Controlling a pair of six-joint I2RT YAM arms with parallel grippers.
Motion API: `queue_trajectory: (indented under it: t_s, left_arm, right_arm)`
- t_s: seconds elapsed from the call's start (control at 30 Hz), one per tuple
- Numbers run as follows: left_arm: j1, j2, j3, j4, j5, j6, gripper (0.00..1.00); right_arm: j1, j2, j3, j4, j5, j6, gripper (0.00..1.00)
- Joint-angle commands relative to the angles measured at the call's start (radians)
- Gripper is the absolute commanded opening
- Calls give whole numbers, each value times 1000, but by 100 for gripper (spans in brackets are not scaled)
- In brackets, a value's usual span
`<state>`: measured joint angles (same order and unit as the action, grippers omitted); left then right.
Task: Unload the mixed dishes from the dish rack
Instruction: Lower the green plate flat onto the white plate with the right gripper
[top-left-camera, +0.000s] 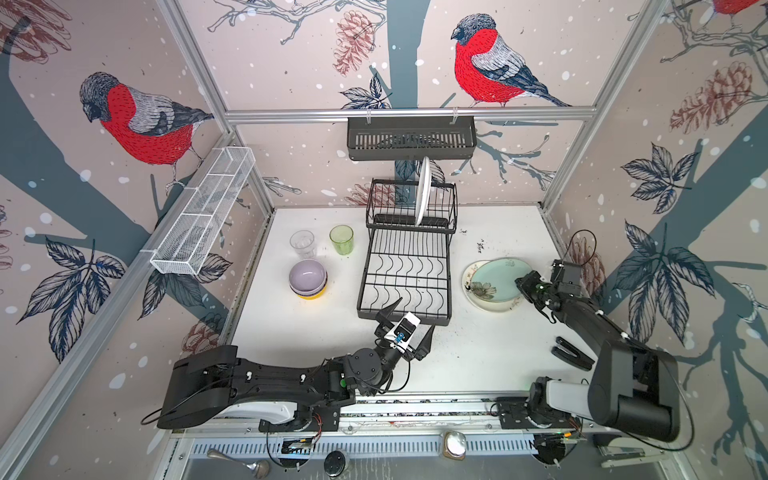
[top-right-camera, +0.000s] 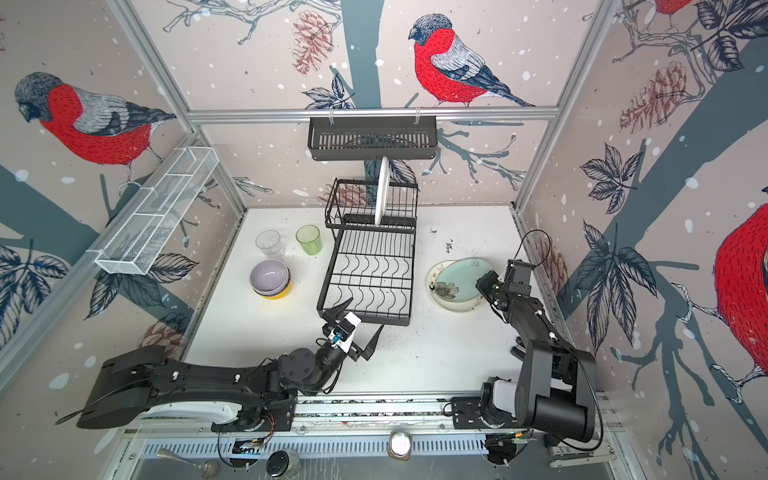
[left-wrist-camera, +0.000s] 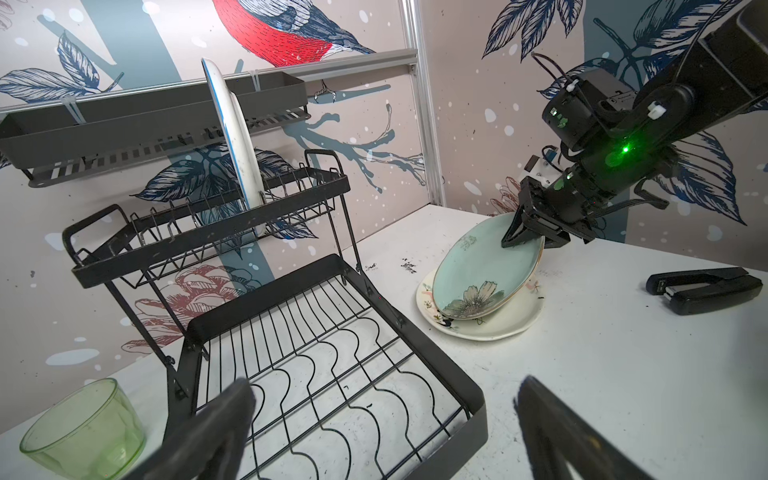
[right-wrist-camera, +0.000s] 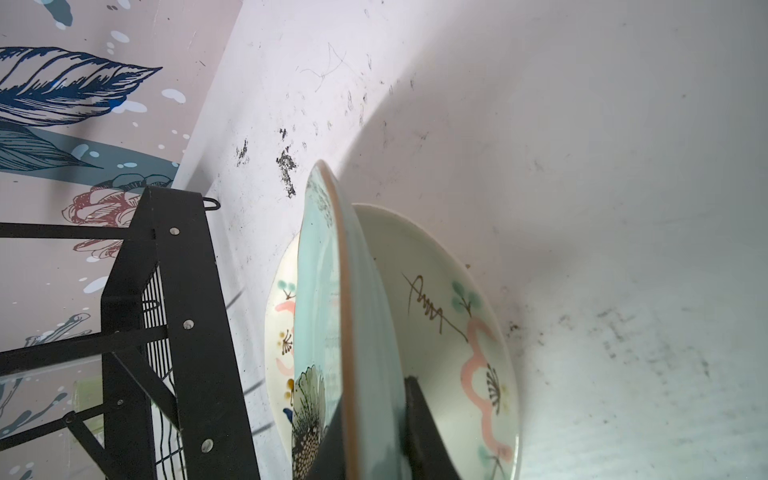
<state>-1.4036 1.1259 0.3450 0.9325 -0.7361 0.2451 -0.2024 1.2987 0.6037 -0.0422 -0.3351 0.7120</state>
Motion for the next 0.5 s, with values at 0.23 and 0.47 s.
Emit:
queue_trajectory:
  t_s: [0.23,0.47]
  left_arm:
    - [0,51,15,42,-14,23,98]
    - [-1,55,15,44,-20,25,98]
  right_arm:
    - [43,68,21,-143,204,-48,2]
    - [67,130,46,-163,232,-45,19]
